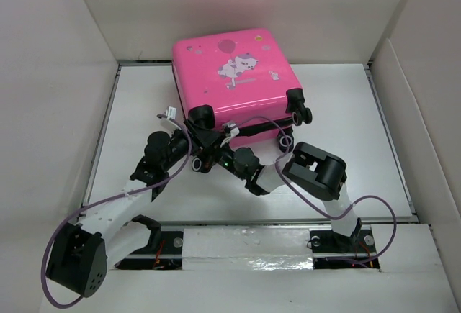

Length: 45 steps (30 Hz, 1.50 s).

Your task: Pack the luggage

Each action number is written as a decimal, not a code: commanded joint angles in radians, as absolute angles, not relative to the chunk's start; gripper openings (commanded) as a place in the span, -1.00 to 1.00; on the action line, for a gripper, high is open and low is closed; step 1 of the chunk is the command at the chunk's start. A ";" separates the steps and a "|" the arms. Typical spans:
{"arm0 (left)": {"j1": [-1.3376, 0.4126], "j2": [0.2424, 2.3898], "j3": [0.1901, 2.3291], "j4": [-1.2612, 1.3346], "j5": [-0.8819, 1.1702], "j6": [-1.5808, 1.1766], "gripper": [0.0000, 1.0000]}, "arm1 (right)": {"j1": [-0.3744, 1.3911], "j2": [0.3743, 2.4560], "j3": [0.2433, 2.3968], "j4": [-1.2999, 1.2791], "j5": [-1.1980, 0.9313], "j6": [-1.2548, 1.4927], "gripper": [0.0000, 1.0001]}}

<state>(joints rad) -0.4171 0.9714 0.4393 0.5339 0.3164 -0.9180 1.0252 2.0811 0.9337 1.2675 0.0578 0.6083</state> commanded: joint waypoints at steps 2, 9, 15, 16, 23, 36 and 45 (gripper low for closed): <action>-0.460 0.844 0.557 0.802 0.384 -0.965 -1.00 | 1.118 2.072 0.927 1.580 -0.038 0.779 -1.00; -0.460 0.856 0.492 0.812 0.378 -0.956 -1.00 | 1.109 2.088 0.801 1.680 -0.028 0.819 -0.19; -0.460 0.743 0.545 0.523 0.163 -0.792 -0.11 | 1.037 1.984 0.563 1.695 -0.005 0.784 0.36; -0.460 0.726 0.548 0.497 0.128 -0.775 0.02 | 1.028 1.968 0.511 1.692 -0.005 0.778 0.39; -0.460 0.603 0.523 0.350 -0.141 -0.729 0.40 | 1.000 1.751 0.403 1.403 -0.011 0.672 0.37; -0.460 0.315 0.310 0.239 -0.278 -0.808 0.11 | 1.088 1.328 0.726 0.517 0.230 0.322 0.06; -0.460 0.281 0.186 0.170 -0.224 -0.827 -0.47 | 1.088 1.465 0.923 0.431 0.224 0.293 -0.04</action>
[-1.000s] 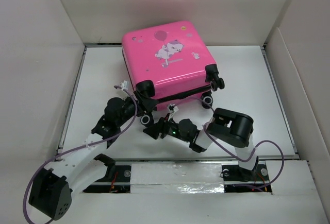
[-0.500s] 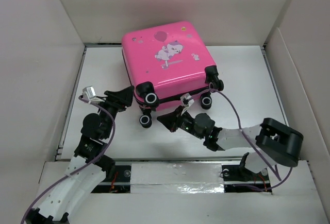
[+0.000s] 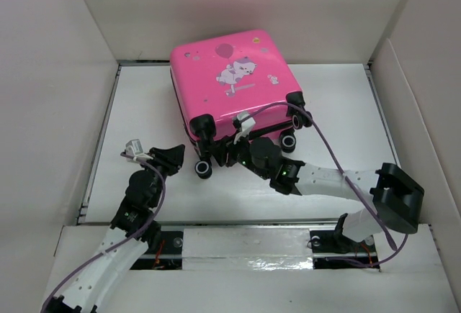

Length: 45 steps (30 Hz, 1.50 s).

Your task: Pack the luggage

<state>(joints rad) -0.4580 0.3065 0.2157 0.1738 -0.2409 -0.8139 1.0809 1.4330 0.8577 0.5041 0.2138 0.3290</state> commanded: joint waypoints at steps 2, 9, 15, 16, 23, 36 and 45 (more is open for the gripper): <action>-0.460 0.276 0.157 0.175 -0.212 -0.830 -0.47 | 1.088 1.503 0.948 0.423 0.209 0.291 -0.09; -0.460 0.308 0.098 0.227 -0.190 -0.838 -0.47 | 1.088 1.552 0.977 0.459 0.144 0.296 -0.23; -0.460 0.449 0.077 0.417 -0.089 -0.836 -0.37 | 1.059 1.581 0.963 0.491 0.112 0.327 -0.27; -0.460 0.471 0.080 0.442 -0.080 -0.836 -0.37 | 1.058 1.589 0.962 0.497 0.101 0.330 -0.30; -0.460 0.610 0.120 0.618 -0.008 -0.836 -0.37 | 1.029 1.628 0.943 0.578 0.008 0.365 -0.36; -0.460 0.554 0.187 0.620 -0.067 -0.835 -0.37 | 1.029 1.546 0.871 0.583 -0.012 0.379 0.02; -0.460 0.538 0.219 0.606 -0.069 -0.827 -0.36 | 1.029 1.410 0.838 0.493 0.031 0.345 0.35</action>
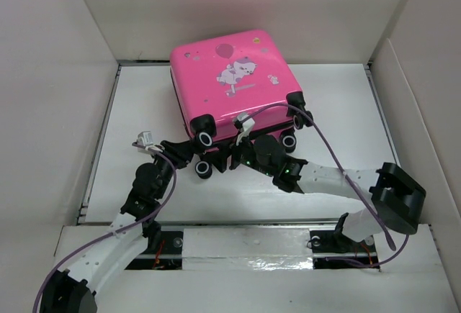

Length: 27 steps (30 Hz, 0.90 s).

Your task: Pack the luggage

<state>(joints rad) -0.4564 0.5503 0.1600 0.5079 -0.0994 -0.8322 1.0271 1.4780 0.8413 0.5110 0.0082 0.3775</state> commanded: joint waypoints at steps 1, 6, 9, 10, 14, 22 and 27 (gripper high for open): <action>-0.460 0.540 0.219 0.607 -0.068 -0.828 -0.36 | 1.029 1.399 0.841 0.479 0.034 0.341 0.39; -0.460 0.554 0.221 0.621 -0.060 -0.827 -0.37 | 1.029 1.370 0.877 0.408 0.066 0.301 0.54; -0.460 0.569 0.224 0.634 -0.057 -0.828 -0.37 | 1.020 1.387 0.914 0.390 0.091 0.282 0.64; -0.460 0.572 0.224 0.635 -0.055 -0.828 -0.37 | 1.020 1.394 0.926 0.385 0.080 0.278 0.65; -0.460 0.578 0.222 0.643 -0.049 -0.828 -0.38 | 1.011 1.454 0.985 0.374 0.034 0.265 0.64; -0.460 0.566 0.224 0.632 -0.049 -0.821 -0.38 | 1.011 1.470 1.035 0.379 0.008 0.253 0.59; -0.460 0.569 0.230 0.632 -0.048 -0.819 -0.39 | 1.011 1.499 1.074 0.373 -0.074 0.245 0.64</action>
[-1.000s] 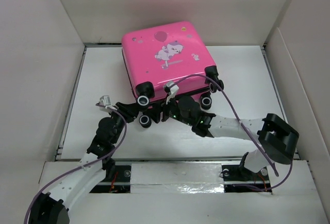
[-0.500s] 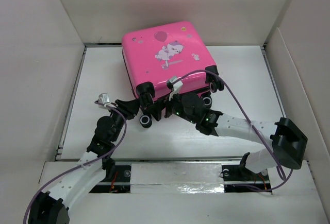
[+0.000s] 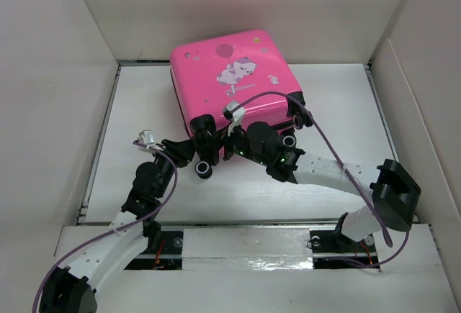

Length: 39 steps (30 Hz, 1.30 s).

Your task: Pack the luggage

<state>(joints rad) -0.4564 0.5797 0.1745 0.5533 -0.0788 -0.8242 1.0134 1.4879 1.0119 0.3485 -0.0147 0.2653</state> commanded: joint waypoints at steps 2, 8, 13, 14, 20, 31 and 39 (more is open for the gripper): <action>-0.460 0.568 0.230 0.632 -0.048 -0.821 -0.38 | 1.011 1.503 1.091 0.371 -0.075 0.244 0.65; -0.460 0.568 0.230 0.634 -0.045 -0.821 -0.38 | 1.011 1.534 1.111 0.359 -0.063 0.242 0.65; -0.460 0.574 0.232 0.635 -0.038 -0.821 -0.39 | 1.002 1.562 1.126 0.356 -0.072 0.253 0.69; -0.460 0.575 0.232 0.638 -0.035 -0.822 -0.39 | 1.002 1.571 1.129 0.357 -0.074 0.255 0.69; -0.460 0.574 0.232 0.634 -0.032 -0.819 -0.39 | 0.983 1.565 1.092 0.429 -0.077 0.281 0.45; -0.460 0.529 0.193 0.505 -0.069 -0.779 -0.51 | 0.974 1.536 1.006 0.568 -0.117 0.373 0.24; -0.460 0.662 0.117 0.560 -0.058 -0.700 -0.57 | 0.974 1.539 0.982 0.621 -0.132 0.399 0.24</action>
<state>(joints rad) -0.4572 0.5808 0.1444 0.4892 -0.0776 -0.7544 0.9813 1.5646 0.9787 0.5240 -0.1097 0.3798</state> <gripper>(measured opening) 0.175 0.758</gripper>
